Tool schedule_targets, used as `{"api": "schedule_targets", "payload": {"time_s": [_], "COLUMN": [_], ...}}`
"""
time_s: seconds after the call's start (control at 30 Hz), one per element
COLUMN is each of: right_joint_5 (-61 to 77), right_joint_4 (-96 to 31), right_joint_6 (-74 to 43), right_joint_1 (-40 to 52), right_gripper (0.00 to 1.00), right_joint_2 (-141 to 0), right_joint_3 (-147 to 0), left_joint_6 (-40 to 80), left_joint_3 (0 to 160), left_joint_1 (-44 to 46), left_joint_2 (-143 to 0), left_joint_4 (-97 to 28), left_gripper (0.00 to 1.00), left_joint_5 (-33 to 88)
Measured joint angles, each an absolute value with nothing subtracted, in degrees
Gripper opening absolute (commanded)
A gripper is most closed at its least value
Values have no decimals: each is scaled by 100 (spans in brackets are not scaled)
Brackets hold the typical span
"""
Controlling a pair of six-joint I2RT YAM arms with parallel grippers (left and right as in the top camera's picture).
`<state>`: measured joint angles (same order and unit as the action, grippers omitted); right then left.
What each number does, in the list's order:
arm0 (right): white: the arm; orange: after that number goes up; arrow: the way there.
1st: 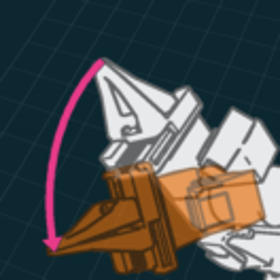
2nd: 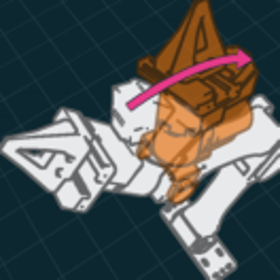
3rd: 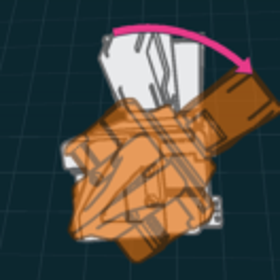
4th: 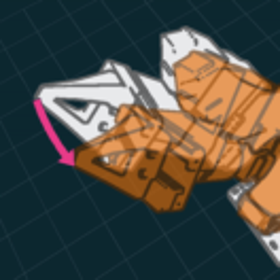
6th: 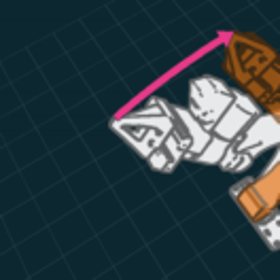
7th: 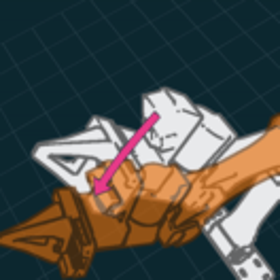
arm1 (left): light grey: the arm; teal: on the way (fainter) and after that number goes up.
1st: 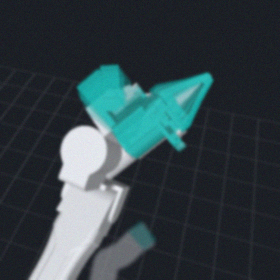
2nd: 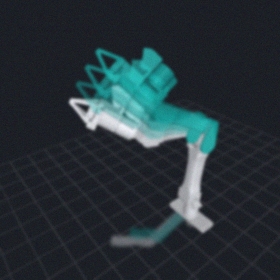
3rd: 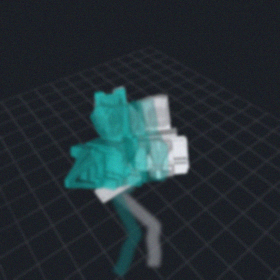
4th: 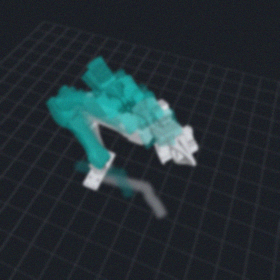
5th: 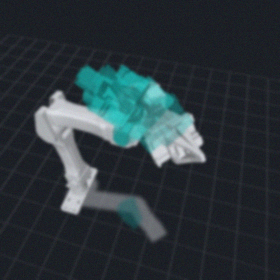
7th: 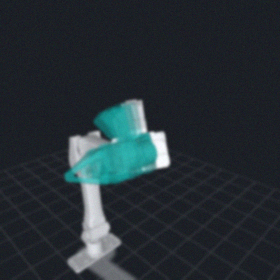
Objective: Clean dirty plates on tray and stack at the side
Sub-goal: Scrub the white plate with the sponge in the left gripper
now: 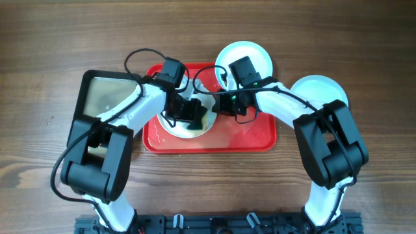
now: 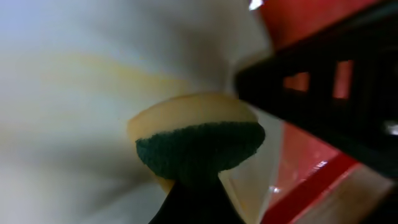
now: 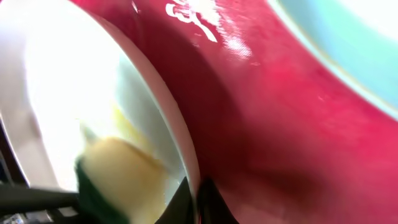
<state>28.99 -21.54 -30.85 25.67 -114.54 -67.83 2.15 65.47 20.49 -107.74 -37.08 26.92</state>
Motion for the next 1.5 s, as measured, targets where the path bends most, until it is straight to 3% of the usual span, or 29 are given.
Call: {"api": "schedule_targets", "payload": {"time_s": [0.13,0.23,0.4,0.53,0.63,0.83,0.93,1.03,1.23,1.37,1.5], "right_joint_5": [3004,3004,3009,3074,3107,3087,3089,3085,3103,3103,3148], "right_joint_4": [-2106,-2093,-2095,-2099,-2145,-2158,-2137,-2082,-2069,-2071,-2067], "right_joint_6": [-3072,-3074,-3072,-3050,-3006,-2967,-2967,-2971,-2993,-3011,-3013], "right_joint_1": [2571,2565,2571,2611,2620,2617,2604,2580,2545,2567,2611], "right_gripper": [4,4,4,4,4,4,4,4,4,4,4], "right_joint_2": [-11454,-11454,-11454,-11454,-11454,-11454,-11454,-11454,-11454,-11454,-11454], "right_joint_3": [-6783,-6783,-6785,-6785,-6783,-6775,-6775,-6775,-6775,-6775,-6775], "left_joint_6": [456,1033,1933,2237,1953,47,-458,-355,987,2034,2460], "left_joint_3": [6484,6477,6486,6571,6617,6587,6530,6490,6475,6525,6573], "left_joint_1": [2064,2075,2106,2112,2099,2010,2025,2032,2086,2102,2117], "left_joint_2": [-10779,-10779,-10779,-10766,-10737,-10731,-10777,-10783,-10790,-10787,-10779], "left_joint_4": [-2738,-1957,-2375,-3229,-3677,-4519,-4145,-3422,-2357,-2891,-3481], "left_gripper": [4,4,4,4,4,4,4,4,4,4,4], "left_joint_5": [2539,1594,-281,-965,-639,2324,3144,3181,1122,-781,-1363]}}
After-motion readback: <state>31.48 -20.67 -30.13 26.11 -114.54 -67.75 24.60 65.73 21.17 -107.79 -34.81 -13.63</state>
